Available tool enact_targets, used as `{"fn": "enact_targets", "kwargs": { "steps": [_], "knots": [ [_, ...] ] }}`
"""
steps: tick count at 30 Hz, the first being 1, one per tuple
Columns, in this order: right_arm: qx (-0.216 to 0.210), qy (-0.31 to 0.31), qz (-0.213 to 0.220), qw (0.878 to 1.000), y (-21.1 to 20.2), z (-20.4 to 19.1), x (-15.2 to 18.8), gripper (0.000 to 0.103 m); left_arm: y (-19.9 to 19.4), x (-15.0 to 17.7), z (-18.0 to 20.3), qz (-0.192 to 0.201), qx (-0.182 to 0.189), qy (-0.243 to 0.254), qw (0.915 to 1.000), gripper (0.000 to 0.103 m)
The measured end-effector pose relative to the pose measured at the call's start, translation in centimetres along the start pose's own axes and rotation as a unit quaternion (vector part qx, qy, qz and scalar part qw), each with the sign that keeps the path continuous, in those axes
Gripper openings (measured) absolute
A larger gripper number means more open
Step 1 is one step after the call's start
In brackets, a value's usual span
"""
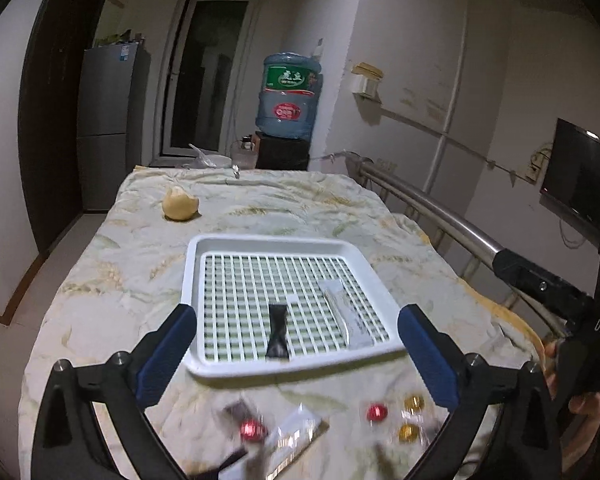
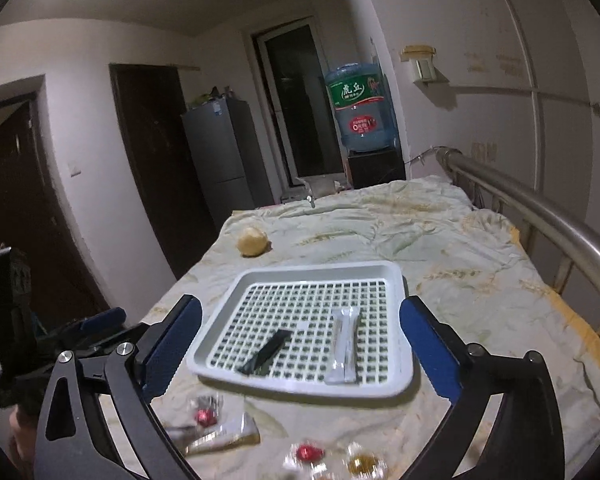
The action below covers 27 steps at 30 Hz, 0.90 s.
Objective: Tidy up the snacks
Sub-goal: 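Lift both open tools away from the tray toward the remaining snacks, then grasp the white-and-gold stick pack with the left tool while the right tool grasps the clear candy bag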
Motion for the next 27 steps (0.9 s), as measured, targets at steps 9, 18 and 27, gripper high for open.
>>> {"fn": "enact_targets", "kwargs": {
  "steps": [9, 18, 27],
  "knots": [
    [0.023, -0.035, -0.009, 0.999, -3.2, 0.6, 4.6, 0.100, -1.8, 4.6, 1.3, -0.025, 0.020, 0.020, 0.9993, 0.102],
    [0.049, -0.024, -0.040, 0.998, -3.9, 2.6, 8.3, 0.100, -1.8, 8.6, 2.2, -0.061, 0.041, 0.034, 0.9967, 0.102],
    [0.065, -0.021, -0.093, 0.993, -2.3, 4.4, 12.3, 0.100, 0.6, 11.8, 3.1, -0.115, 0.048, 0.072, 0.9897, 0.102]
  ]
}}
Point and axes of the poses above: each gripper's, at about its wrist camera, not at the fingertips, and y roughly the way its jaws point, z to its right, x to its underside, the point moved 6 cm from there along y, roughly the way its jaws point, and after that the axes turned 13 degrees about y, right-handed, at the moved point
